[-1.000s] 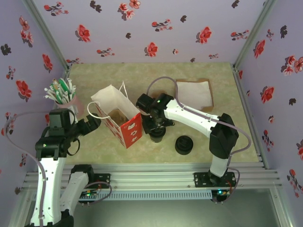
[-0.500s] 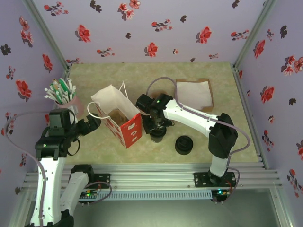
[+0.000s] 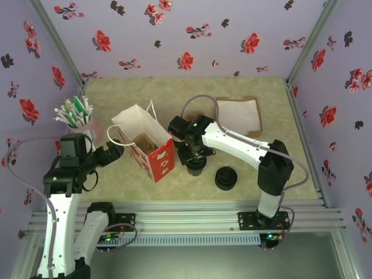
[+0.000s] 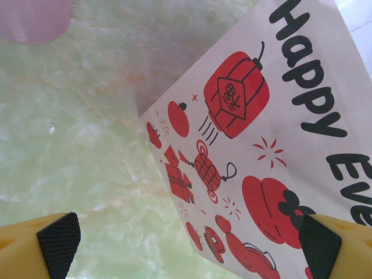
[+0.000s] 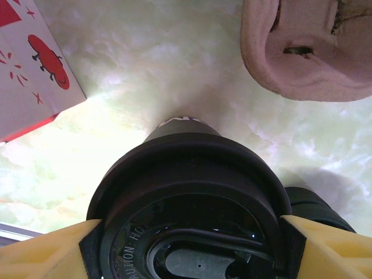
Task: Pack the takeout coffee
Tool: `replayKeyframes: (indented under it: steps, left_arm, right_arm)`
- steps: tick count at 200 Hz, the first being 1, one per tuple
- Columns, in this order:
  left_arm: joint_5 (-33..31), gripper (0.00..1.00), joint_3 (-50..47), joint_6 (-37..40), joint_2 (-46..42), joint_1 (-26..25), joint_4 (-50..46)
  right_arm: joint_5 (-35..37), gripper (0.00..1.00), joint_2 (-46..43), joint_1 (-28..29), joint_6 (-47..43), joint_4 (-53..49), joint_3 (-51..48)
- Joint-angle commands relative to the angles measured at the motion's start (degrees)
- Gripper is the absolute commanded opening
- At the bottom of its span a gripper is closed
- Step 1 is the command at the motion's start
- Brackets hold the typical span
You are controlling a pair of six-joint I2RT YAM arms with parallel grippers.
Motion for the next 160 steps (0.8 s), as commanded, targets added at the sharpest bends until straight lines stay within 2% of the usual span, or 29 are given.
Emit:
replayKeyframes:
  steps: [1,73,160]
  left_arm:
    - [-0.46,0.99,-0.33,1.06,-0.71,0.44,0.05]
    - [-0.48,0.99,-0.33,0.99,-0.67,0.44,0.15]
    - [-0.50,0.99,-0.33,1.05,-0.63,0.44,0.11]
  right_arm:
    - [1.72,0.76,-3.25,0.60,0.78,-2.83,-1.60]
    - [0.94,0.76,-5.26,1.81,2.09,-1.51,-5.81]
    - [1.00,0.82,-6.11,1.98,2.47,-1.33,-6.96]
